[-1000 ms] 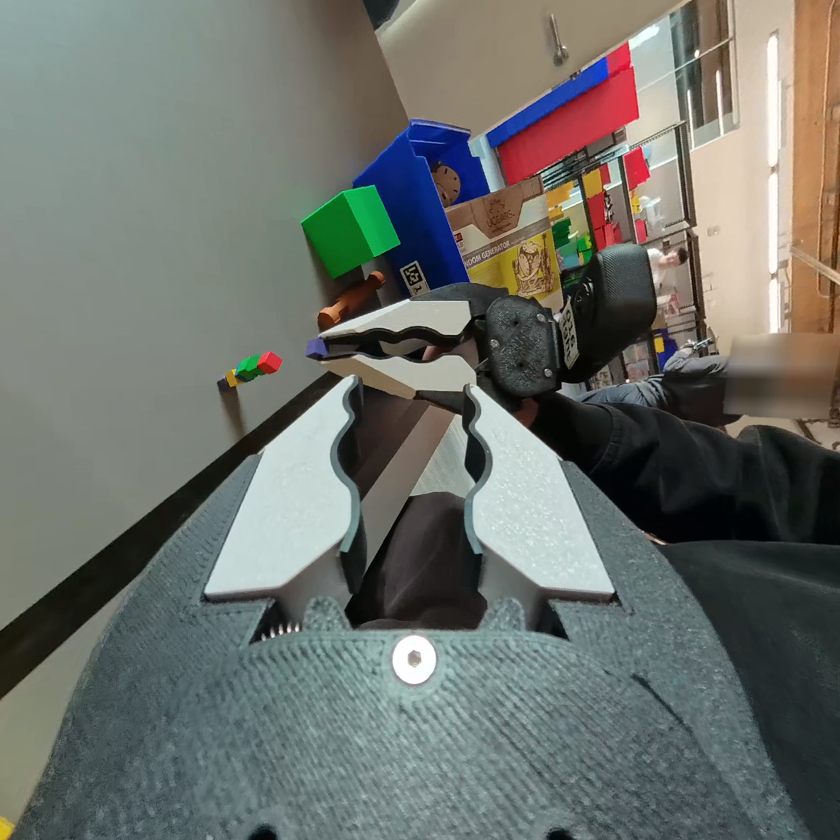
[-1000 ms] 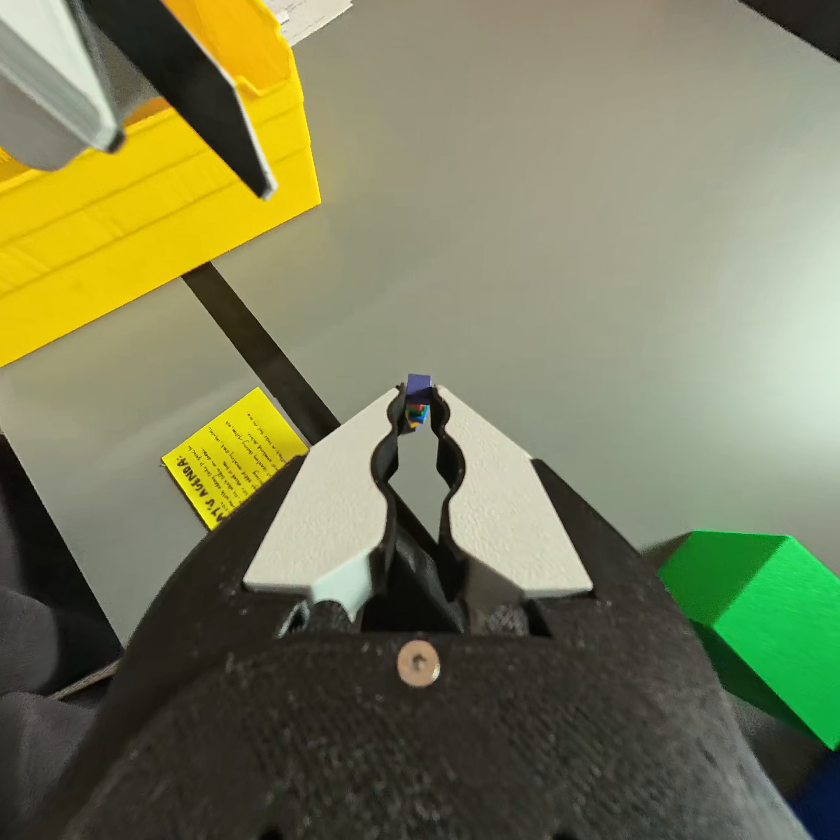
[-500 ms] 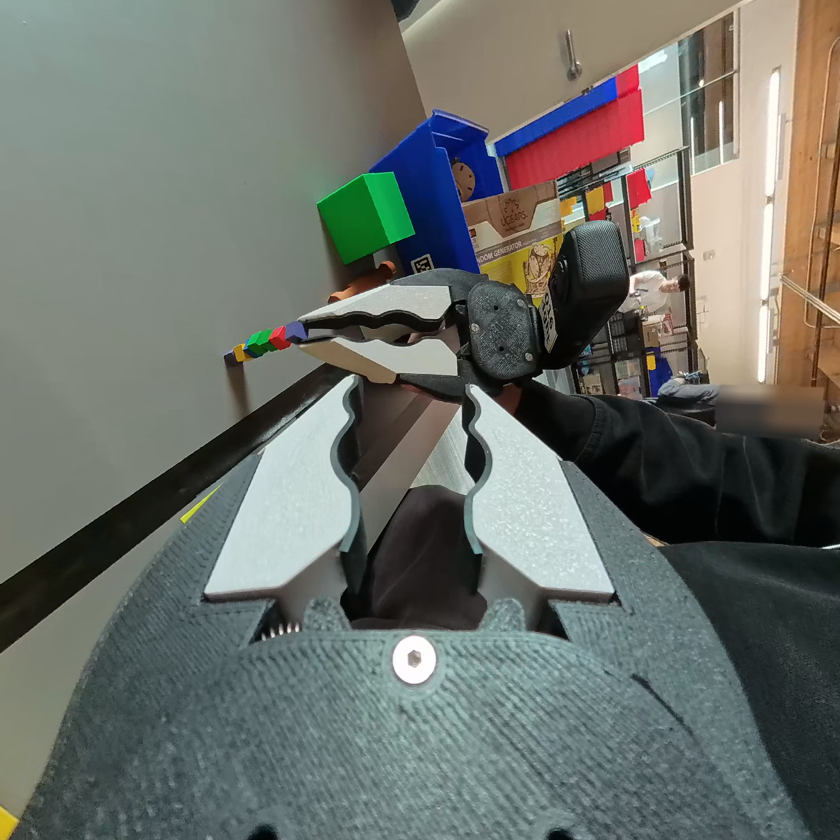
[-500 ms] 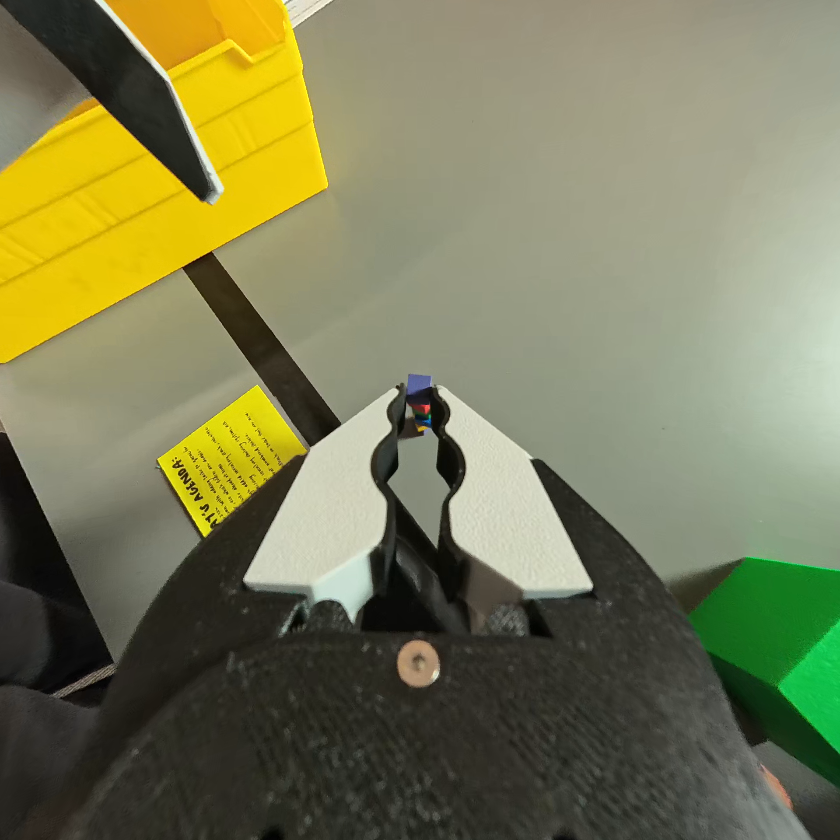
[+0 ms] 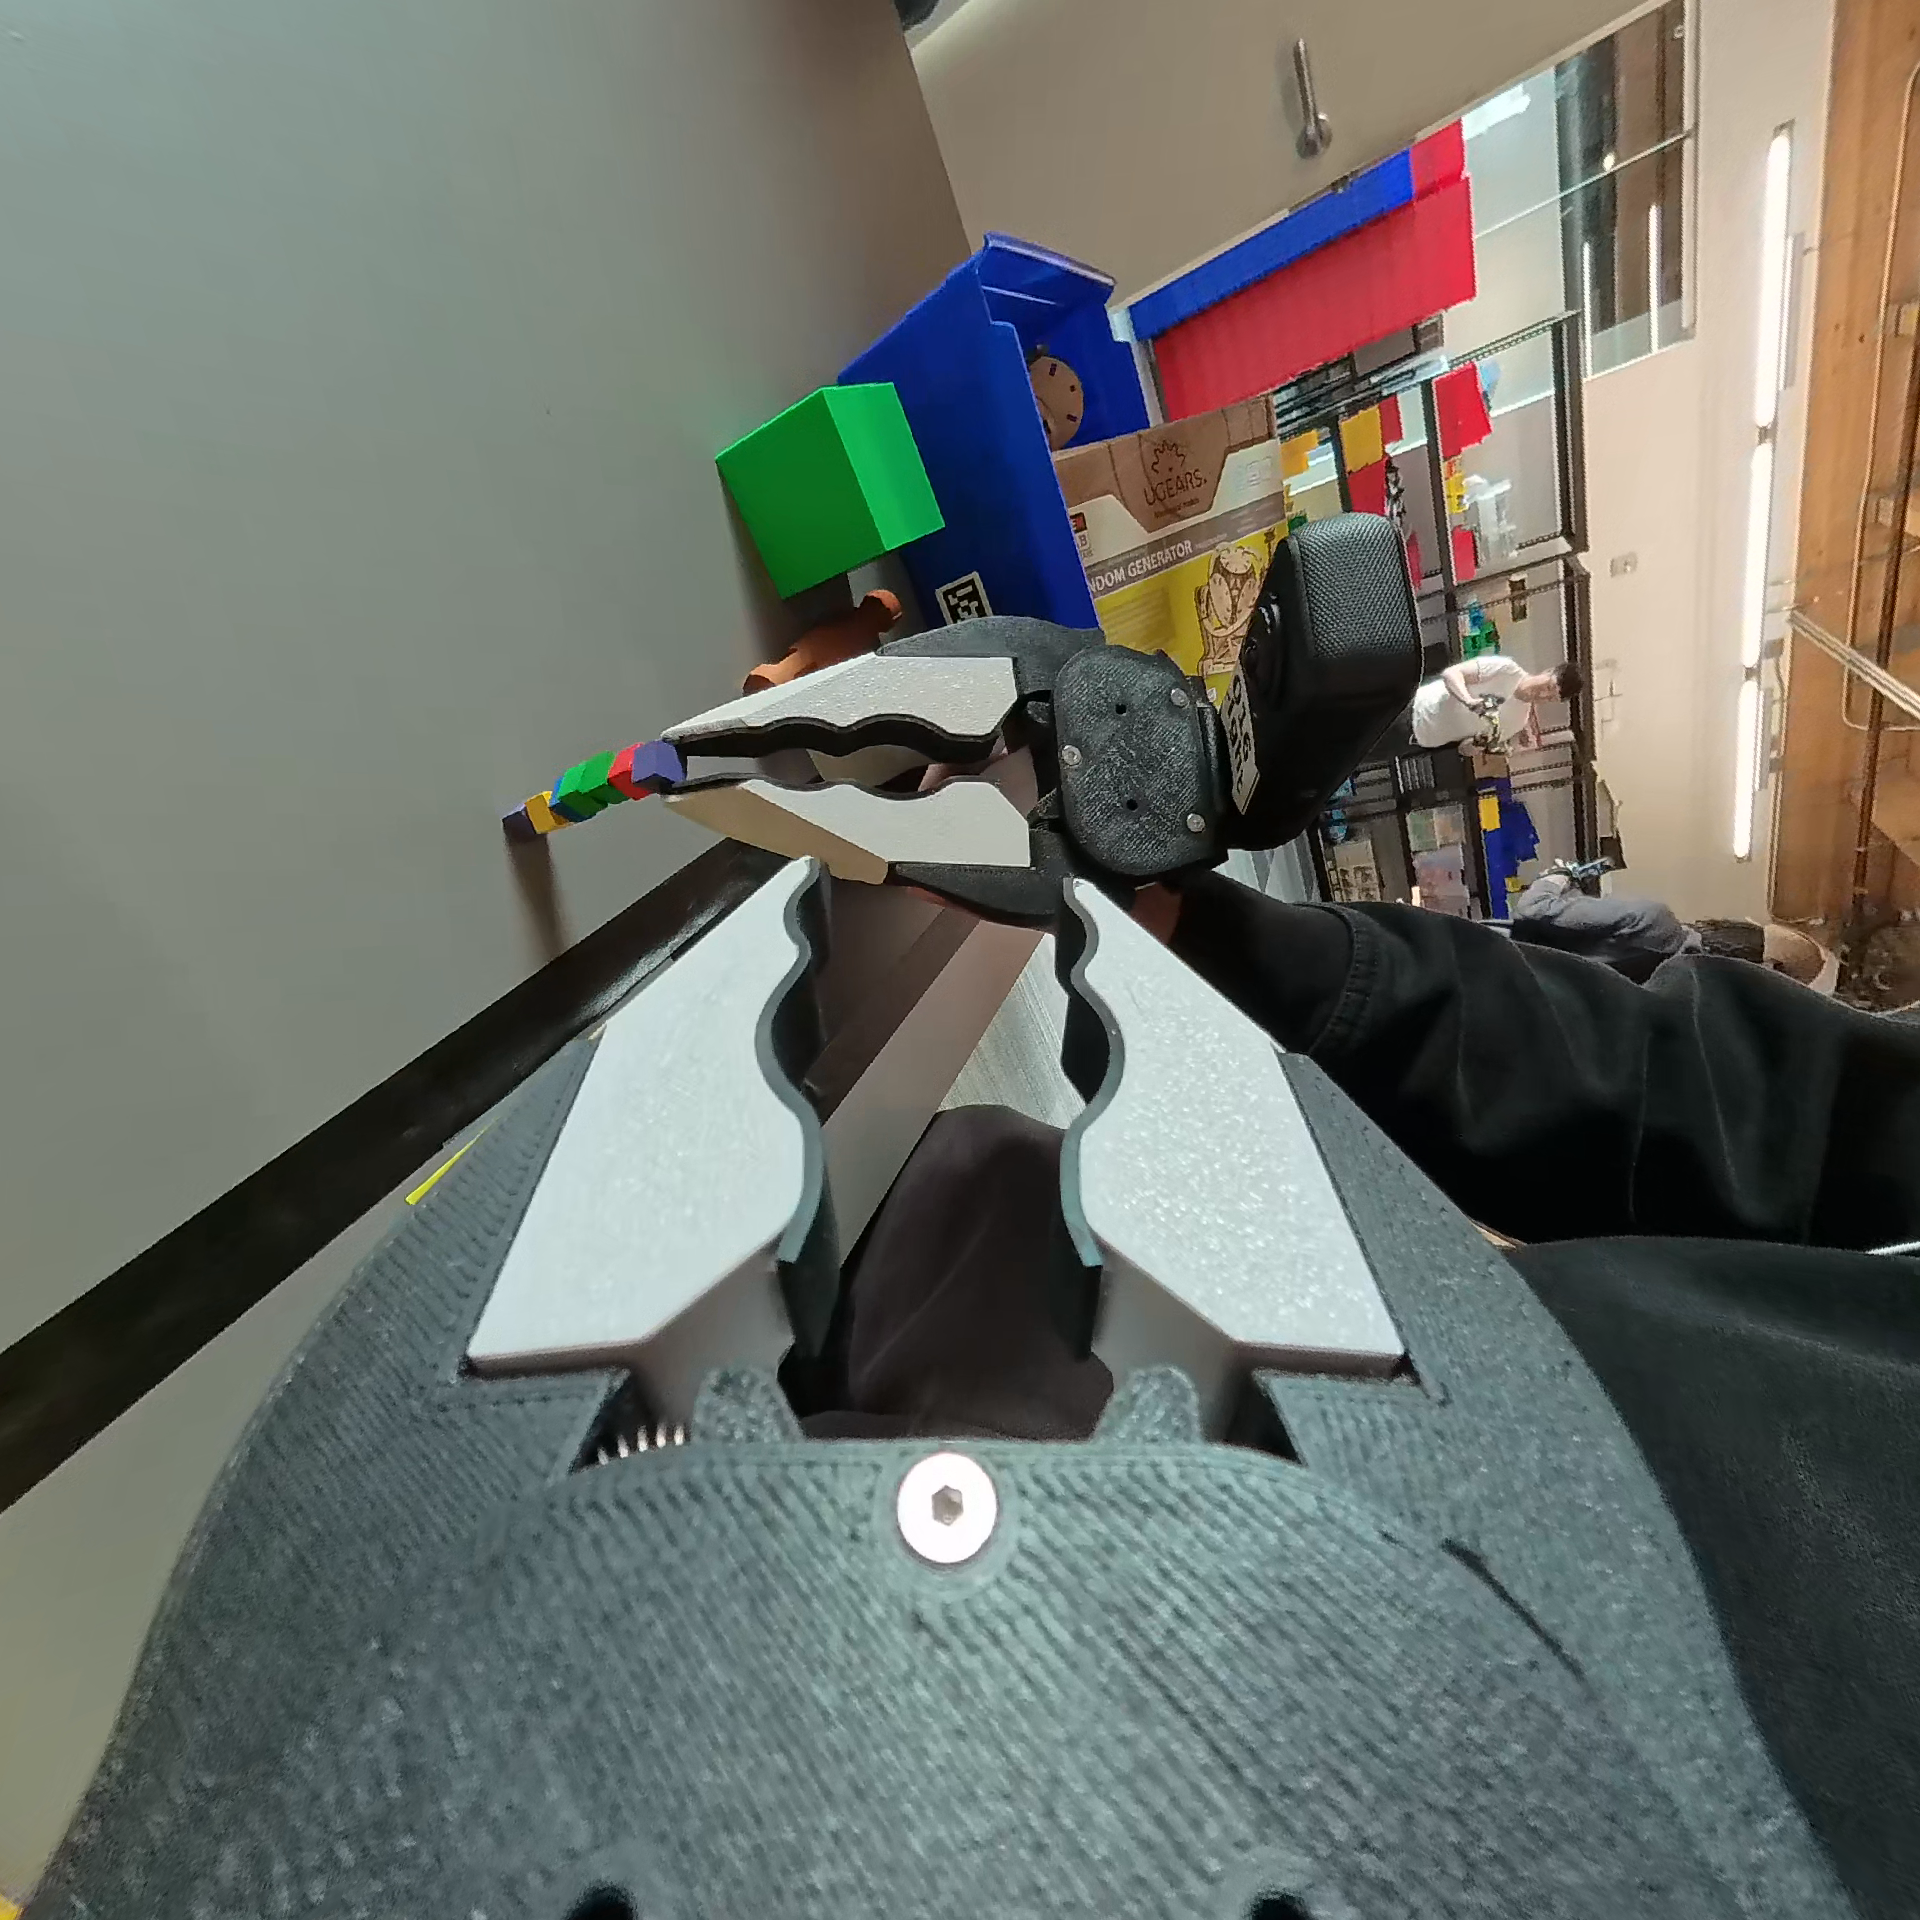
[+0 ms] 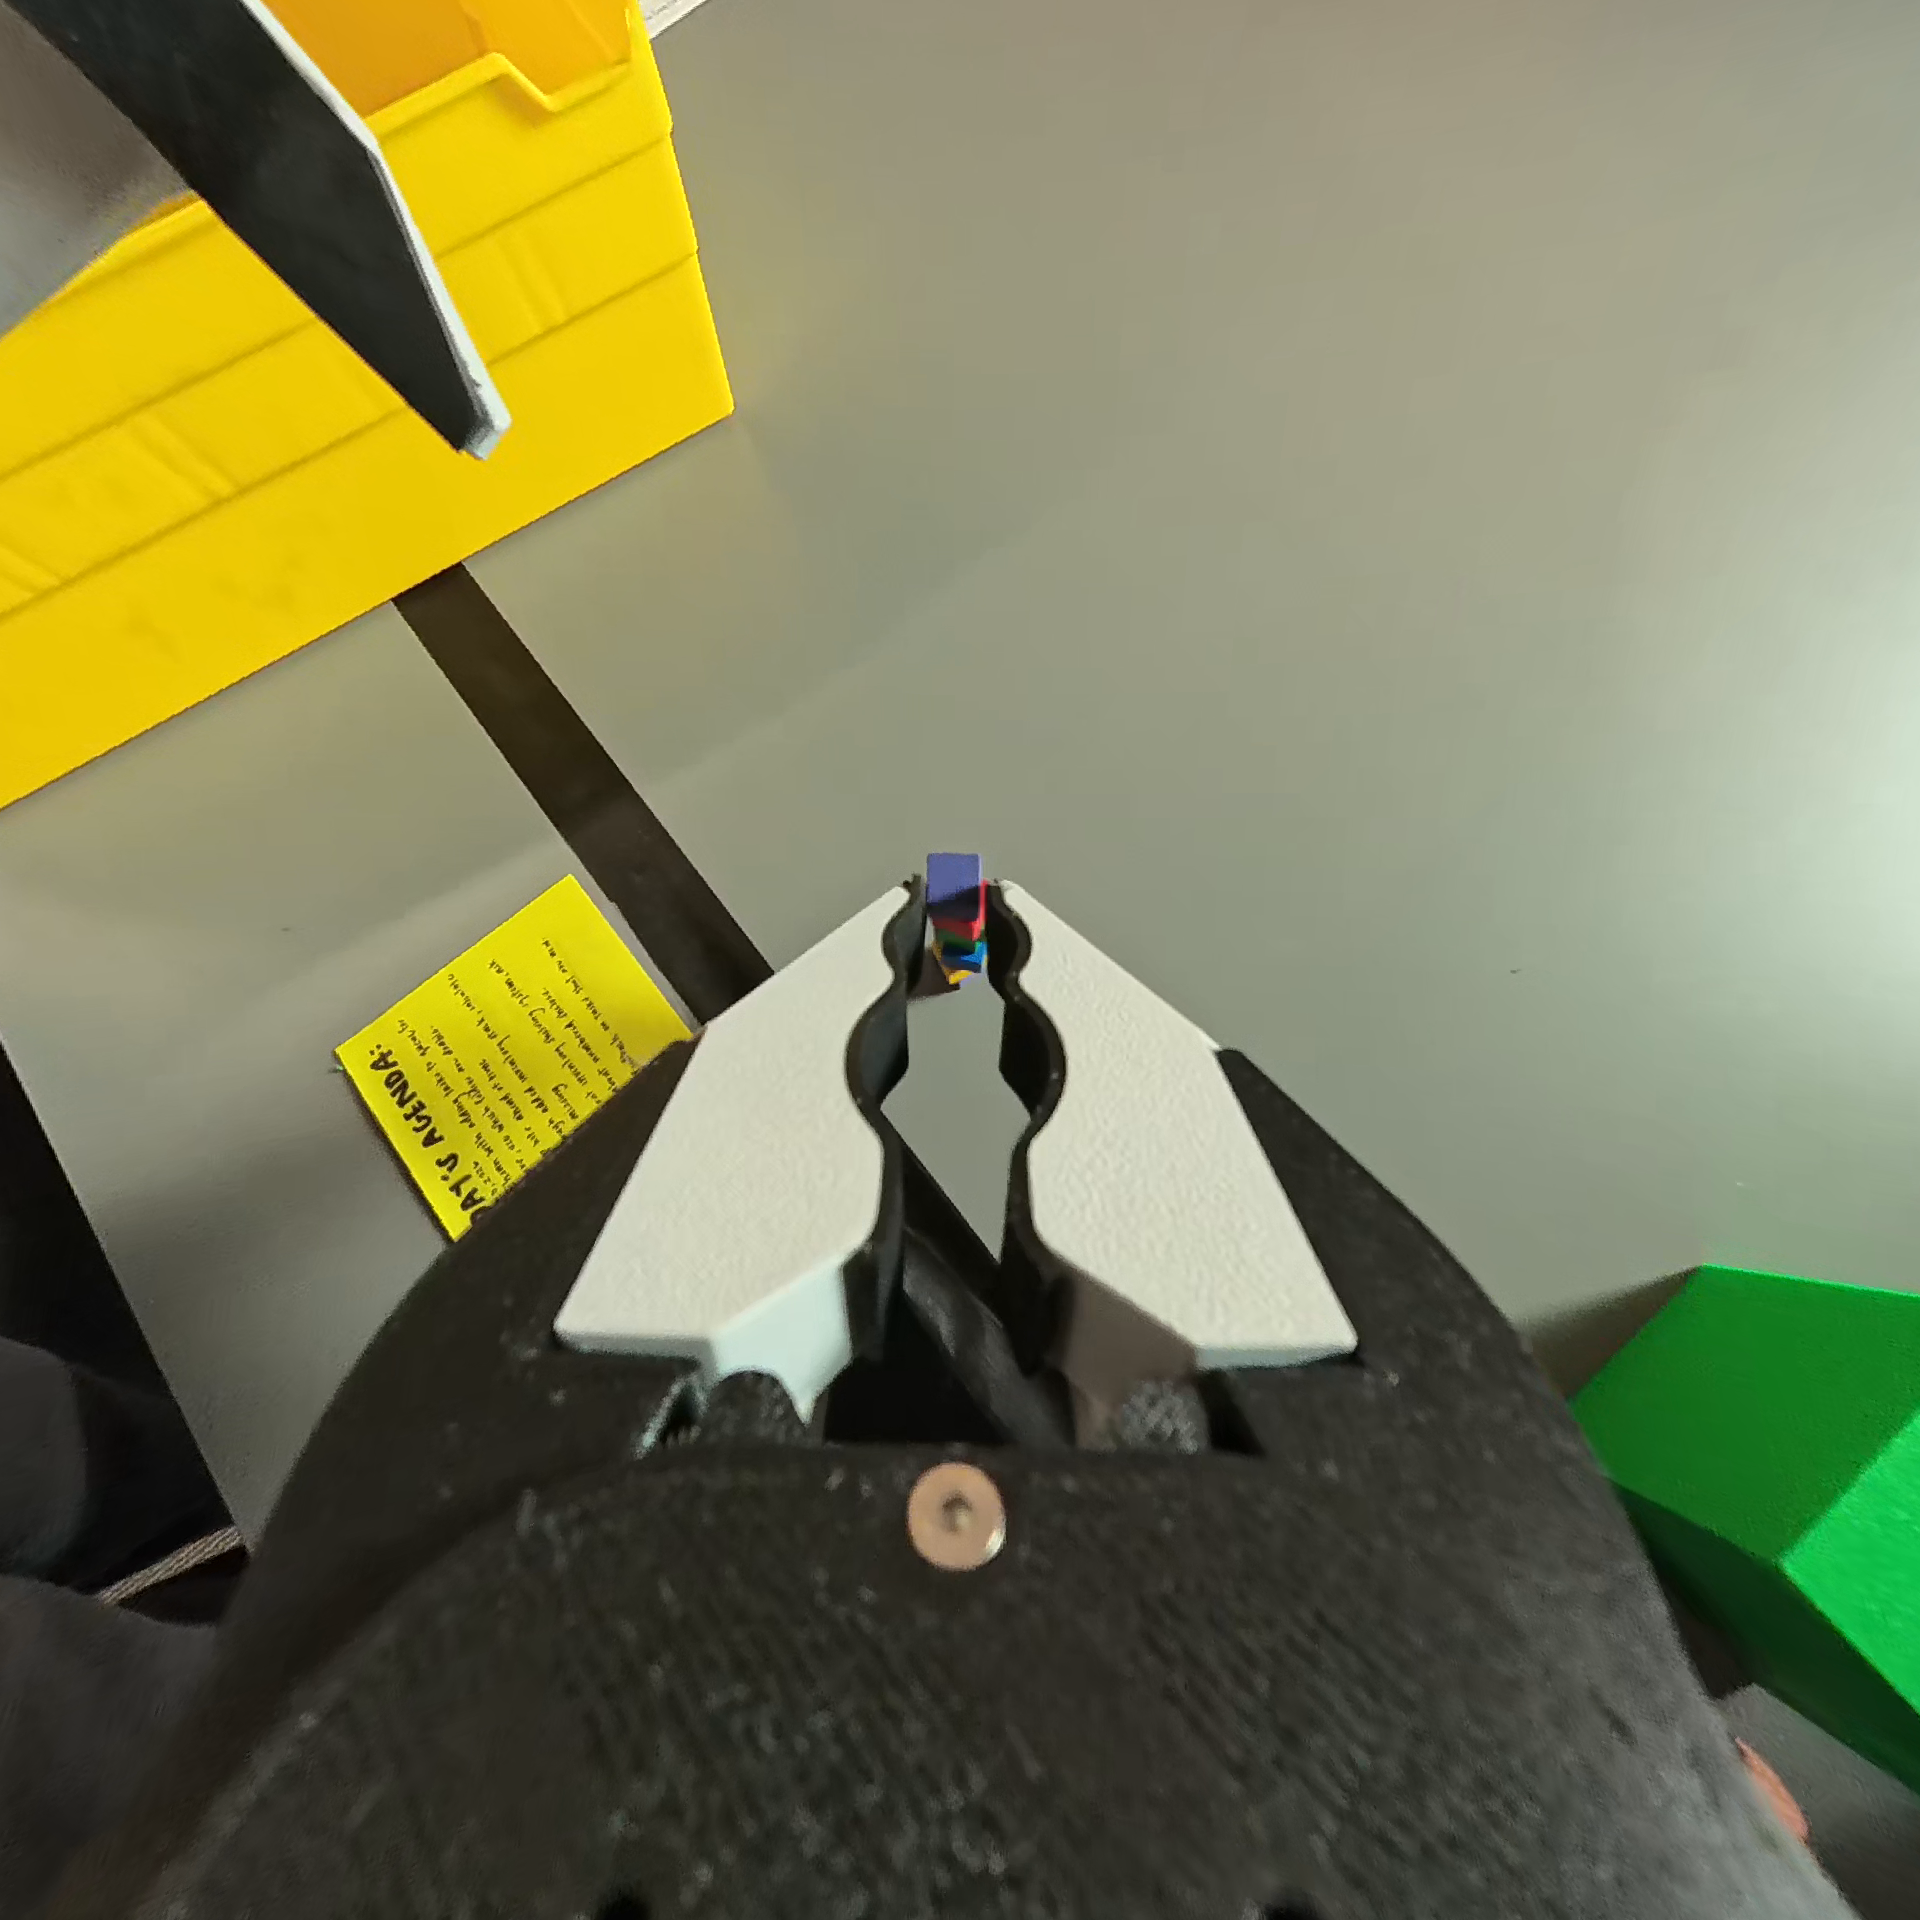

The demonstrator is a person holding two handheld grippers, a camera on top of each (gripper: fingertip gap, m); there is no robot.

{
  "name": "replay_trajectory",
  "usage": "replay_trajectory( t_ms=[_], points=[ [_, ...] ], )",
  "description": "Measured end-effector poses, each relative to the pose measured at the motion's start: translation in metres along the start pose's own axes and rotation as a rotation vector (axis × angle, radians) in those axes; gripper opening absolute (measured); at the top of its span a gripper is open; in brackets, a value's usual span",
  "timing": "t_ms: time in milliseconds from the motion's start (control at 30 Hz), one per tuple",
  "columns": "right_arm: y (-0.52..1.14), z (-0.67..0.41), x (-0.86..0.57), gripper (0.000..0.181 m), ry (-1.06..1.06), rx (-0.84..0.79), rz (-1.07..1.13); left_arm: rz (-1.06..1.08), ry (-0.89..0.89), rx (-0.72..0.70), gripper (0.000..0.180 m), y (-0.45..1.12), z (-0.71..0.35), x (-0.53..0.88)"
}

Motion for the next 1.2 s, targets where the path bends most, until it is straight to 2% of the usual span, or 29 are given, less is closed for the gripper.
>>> replay_trajectory(
  t_ms=[1033, 1133, 1200],
  points=[
    [-0.031, 0.010, 0.004, 0.028, 0.061, 0.025, 0.028, 0.005, 0.032, 0.013, 0.040, 0.009, -0.005, 0.000],
    [-0.041, 0.009, 0.009, 0.031, 0.082, 0.020, 0.044, -0.040, 0.080, 0.033, 0.041, 0.010, -0.002, 0.003],
    [-0.052, 0.005, 0.013, 0.032, 0.086, 0.006, 0.061, -0.108, 0.196, 0.024, 0.041, 0.009, -0.005, 0.002]
  ],
)
Point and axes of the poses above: each gripper's, where its closed fingertips meet, y out along the fingers, z out of its underside, x = y × z across the jaws, the point moved 8 cm from there along -y, back along the fingers, and after that the axes turned 11 degrees about y, right-handed, at the moved point
